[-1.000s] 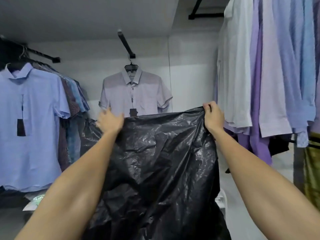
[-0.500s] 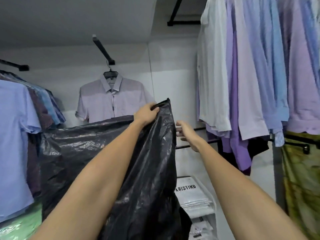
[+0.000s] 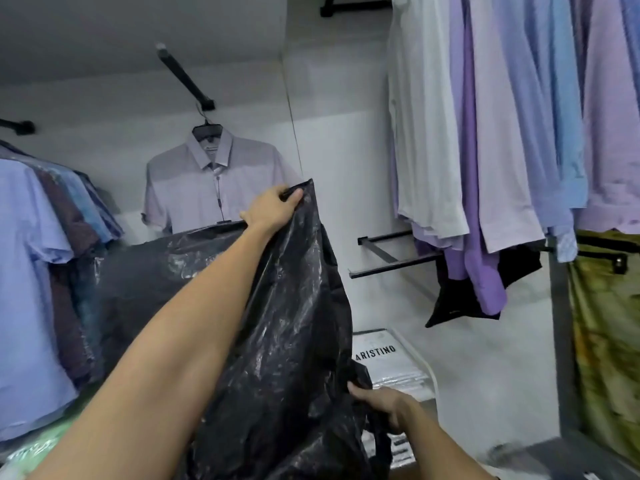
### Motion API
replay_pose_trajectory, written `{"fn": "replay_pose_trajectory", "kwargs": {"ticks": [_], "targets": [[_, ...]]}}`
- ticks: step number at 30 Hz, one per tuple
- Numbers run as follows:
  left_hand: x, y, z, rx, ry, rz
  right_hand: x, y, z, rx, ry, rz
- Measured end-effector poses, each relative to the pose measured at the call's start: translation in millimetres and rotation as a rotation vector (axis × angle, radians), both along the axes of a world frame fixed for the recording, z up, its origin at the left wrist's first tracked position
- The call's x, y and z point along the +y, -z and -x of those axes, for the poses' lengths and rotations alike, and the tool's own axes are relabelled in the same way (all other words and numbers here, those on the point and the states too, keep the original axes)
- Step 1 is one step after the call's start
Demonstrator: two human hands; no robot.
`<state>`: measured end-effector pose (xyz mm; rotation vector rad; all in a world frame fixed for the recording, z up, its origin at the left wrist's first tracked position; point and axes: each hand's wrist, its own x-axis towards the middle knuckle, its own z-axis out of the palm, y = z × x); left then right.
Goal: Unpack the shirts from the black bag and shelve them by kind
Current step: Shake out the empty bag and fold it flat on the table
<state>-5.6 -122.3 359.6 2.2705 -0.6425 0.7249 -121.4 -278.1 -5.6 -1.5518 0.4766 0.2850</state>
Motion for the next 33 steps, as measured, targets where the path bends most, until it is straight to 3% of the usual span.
{"fn": "replay_pose_trajectory", "kwargs": {"ticks": [3, 5, 10, 14, 19, 21, 26, 33], "targets": [[16.9, -10.4, -2.8, -0.009, -0.035, 0.294, -1.1, 16.9, 18.4, -0.125, 0.223, 0.194], [31.0, -24.9, -8.5, 0.001, -0.022, 0.434, -8.1, 40.7, 27.7, -0.173, 0.223, 0.374], [53.6, -39.4, -79.6, -0.014, 0.015, 0.373, -23.1, 68.0, 30.7, -0.052, 0.098, 0.208], [54.9, -37.1, -34.4, -0.057, -0.095, 0.378, -43.0, 106.3, 3.4, -0.097, 0.052, 0.408], [48.5, -32.1, -33.3, -0.115, -0.235, 0.392, -31.8, 92.4, 12.2, -0.021, 0.058, 0.608], [47.1, -31.1, -34.2, -0.117, -0.267, 0.383, -41.4, 97.1, 3.0, 0.013, 0.076, 0.579], [67.5, -46.8, -35.8, -0.121, -0.345, 0.408, -62.5, 104.2, 2.8, 0.022, 0.265, 0.192], [83.8, -44.6, -43.0, -0.105, -0.4, 0.386, -64.2, 98.6, -13.1, -0.089, 0.374, -0.048]]}}
